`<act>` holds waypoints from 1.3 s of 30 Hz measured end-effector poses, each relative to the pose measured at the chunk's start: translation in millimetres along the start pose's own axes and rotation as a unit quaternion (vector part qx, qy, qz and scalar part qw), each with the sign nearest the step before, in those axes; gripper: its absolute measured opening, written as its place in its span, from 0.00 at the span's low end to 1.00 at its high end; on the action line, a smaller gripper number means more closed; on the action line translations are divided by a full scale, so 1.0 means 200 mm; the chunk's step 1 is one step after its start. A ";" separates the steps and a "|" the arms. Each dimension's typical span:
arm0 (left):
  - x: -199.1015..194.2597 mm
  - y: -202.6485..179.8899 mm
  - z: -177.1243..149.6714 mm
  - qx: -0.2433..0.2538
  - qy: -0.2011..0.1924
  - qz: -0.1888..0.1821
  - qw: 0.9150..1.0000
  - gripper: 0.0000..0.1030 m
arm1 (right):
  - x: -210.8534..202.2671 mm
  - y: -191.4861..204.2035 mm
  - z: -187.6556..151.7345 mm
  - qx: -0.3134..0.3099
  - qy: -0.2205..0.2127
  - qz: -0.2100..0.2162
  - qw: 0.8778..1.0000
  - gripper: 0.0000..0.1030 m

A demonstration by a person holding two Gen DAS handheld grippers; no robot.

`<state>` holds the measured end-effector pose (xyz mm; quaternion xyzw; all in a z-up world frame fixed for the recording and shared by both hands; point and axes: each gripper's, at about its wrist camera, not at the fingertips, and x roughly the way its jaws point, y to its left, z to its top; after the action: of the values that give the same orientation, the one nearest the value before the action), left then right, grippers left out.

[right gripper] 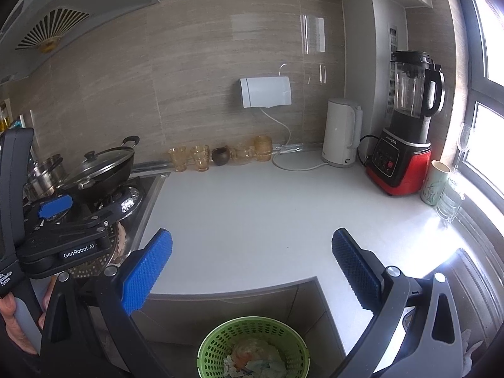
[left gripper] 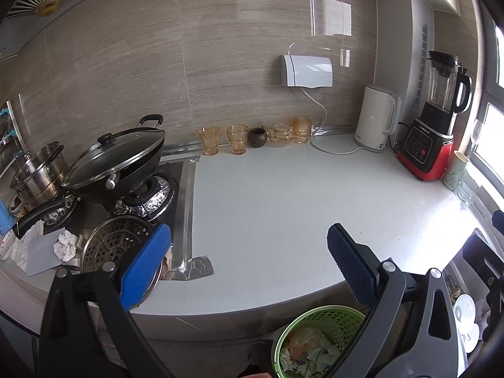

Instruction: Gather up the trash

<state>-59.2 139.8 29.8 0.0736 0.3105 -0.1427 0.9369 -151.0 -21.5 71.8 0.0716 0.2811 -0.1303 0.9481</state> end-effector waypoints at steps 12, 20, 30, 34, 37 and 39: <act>0.01 0.01 -0.01 -0.002 0.004 0.000 1.000 0.93 | 0.01 0.01 -0.01 -0.001 0.002 0.002 1.000 0.98; 0.02 0.03 -0.01 -0.001 0.005 0.005 1.000 0.93 | 0.02 0.02 0.00 -0.003 0.003 0.007 1.000 0.98; 0.03 0.03 -0.01 -0.002 0.008 0.005 1.000 0.93 | 0.04 0.02 -0.01 -0.004 0.006 0.008 1.000 0.98; 0.03 0.03 -0.01 -0.001 0.008 0.005 1.000 0.93 | 0.04 0.00 -0.01 -0.002 0.006 0.008 1.000 0.98; 0.04 0.02 0.00 -0.002 0.010 0.008 1.000 0.93 | 0.04 0.00 -0.01 -0.003 0.007 0.009 1.000 0.98; 0.04 0.02 0.00 -0.002 0.010 0.008 1.000 0.93 | 0.04 0.00 -0.01 -0.004 0.007 0.008 1.000 0.98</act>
<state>-52.2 142.5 24.4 0.0753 0.3200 -0.1341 0.9349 -145.4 -22.5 66.7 0.0706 0.2878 -0.1211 0.9474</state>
